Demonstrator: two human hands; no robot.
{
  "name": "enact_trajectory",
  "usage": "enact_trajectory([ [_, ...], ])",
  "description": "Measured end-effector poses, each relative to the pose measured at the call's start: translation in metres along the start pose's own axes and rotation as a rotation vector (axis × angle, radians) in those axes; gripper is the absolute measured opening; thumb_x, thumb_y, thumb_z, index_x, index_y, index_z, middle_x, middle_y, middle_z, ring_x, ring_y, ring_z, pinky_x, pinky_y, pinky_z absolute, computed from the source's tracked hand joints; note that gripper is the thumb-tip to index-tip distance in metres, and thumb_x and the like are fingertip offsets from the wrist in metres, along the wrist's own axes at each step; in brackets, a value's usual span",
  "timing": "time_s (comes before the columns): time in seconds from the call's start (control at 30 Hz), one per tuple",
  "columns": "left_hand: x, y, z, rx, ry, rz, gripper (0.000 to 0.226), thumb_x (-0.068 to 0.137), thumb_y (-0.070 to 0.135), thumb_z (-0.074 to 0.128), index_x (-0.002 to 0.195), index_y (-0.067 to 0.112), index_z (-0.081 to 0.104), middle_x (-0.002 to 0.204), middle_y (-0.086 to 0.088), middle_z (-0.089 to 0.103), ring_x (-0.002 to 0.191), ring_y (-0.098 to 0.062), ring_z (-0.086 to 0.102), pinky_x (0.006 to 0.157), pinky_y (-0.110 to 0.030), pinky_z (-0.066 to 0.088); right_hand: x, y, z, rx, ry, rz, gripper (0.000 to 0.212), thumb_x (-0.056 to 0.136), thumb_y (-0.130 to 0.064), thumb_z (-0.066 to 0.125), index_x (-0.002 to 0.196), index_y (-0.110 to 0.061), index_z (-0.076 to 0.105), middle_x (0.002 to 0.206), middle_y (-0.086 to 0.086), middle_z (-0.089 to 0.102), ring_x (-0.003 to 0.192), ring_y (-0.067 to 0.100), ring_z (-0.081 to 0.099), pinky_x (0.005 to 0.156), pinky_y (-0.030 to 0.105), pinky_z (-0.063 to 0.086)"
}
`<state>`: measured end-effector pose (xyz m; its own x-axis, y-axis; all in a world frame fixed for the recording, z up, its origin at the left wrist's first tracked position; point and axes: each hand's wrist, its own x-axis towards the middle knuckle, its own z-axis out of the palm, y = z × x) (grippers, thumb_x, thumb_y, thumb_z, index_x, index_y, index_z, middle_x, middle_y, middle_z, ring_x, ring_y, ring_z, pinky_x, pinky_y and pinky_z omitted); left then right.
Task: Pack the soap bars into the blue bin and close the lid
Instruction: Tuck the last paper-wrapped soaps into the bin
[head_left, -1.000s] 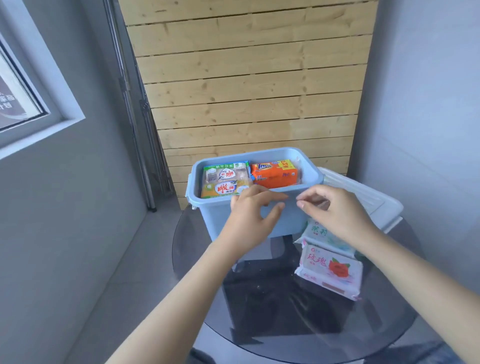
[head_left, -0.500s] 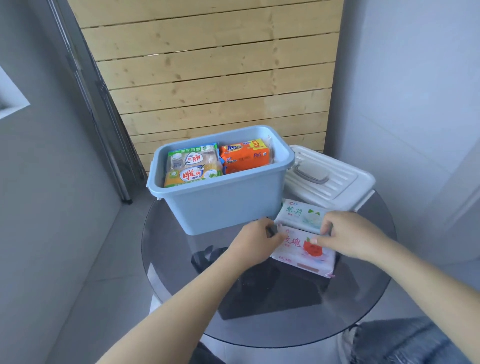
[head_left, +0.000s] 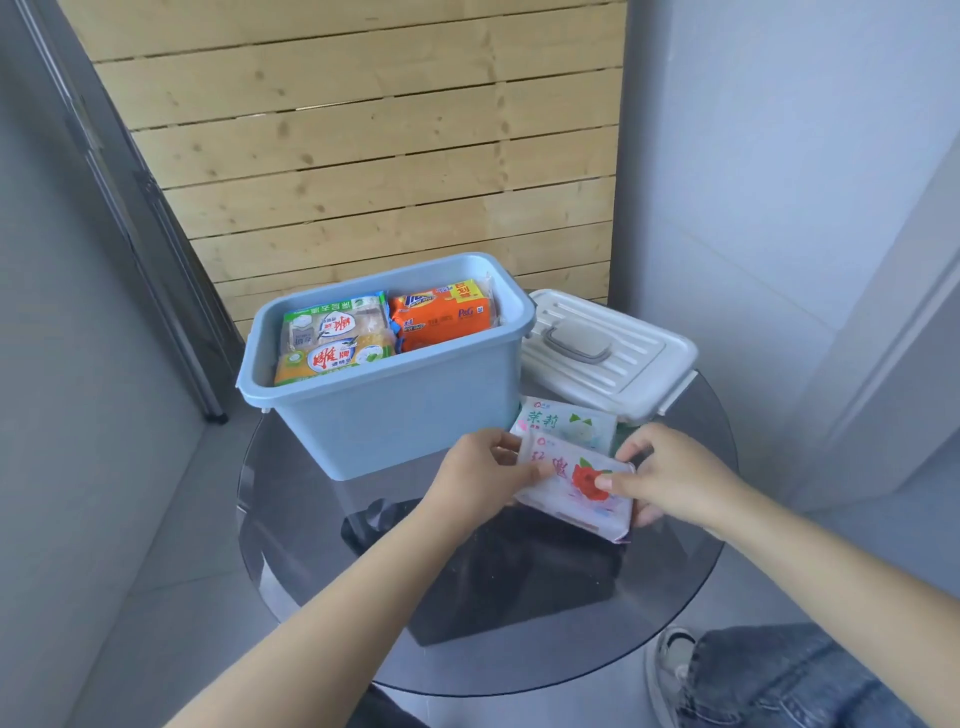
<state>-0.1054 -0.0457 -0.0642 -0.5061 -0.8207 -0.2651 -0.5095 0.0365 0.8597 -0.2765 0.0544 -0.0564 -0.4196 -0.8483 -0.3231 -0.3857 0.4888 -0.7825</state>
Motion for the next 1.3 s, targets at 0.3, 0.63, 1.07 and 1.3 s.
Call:
enact_trajectory([
  [0.3,0.024,0.025,0.013,-0.173,0.209,0.078,0.027,0.084,0.020,0.069,0.110,0.012,0.071,0.099,0.001,0.072,0.094,-0.017,0.066,0.084,-0.027,0.051,0.034,-0.014,-0.020,0.105,0.255,-0.088,0.027,0.073,-0.019,0.076,0.095,-0.016,0.060,0.073,0.008,0.071,0.061,0.026,0.071,0.066,0.036,0.059],
  [0.63,0.035,0.015,0.022,-0.050,0.208,0.013,0.043,0.090,0.040,0.055,0.129,0.021,0.055,0.127,0.001,0.062,0.111,-0.021,0.060,0.093,-0.037,0.051,0.040,-0.012,-0.014,-0.070,0.216,0.014,0.040,0.080,-0.040,0.066,0.109,-0.021,0.047,0.094,0.001,0.061,0.074,0.026,0.069,0.075,0.041,0.059],
  [1.07,0.032,0.014,0.016,-0.299,0.116,-0.222,0.045,0.084,0.046,0.062,0.108,0.009,0.060,0.109,-0.005,0.066,0.079,-0.014,0.064,0.087,-0.034,0.057,0.030,-0.009,-0.014,0.300,0.022,0.125,0.034,0.084,-0.032,0.065,0.109,-0.015,0.050,0.099,0.015,0.067,0.076,0.026,0.068,0.060,0.031,0.058],
  [1.3,-0.005,0.025,0.007,-0.281,0.134,-0.188,0.034,0.084,0.042,0.064,0.105,0.016,0.059,0.092,0.001,0.064,0.075,-0.009,0.059,0.053,-0.020,0.048,0.002,-0.019,-0.021,0.268,0.008,0.055,0.018,0.083,-0.028,0.068,0.094,-0.016,0.061,0.087,0.009,0.070,0.071,0.025,0.069,0.058,0.029,0.059],
])
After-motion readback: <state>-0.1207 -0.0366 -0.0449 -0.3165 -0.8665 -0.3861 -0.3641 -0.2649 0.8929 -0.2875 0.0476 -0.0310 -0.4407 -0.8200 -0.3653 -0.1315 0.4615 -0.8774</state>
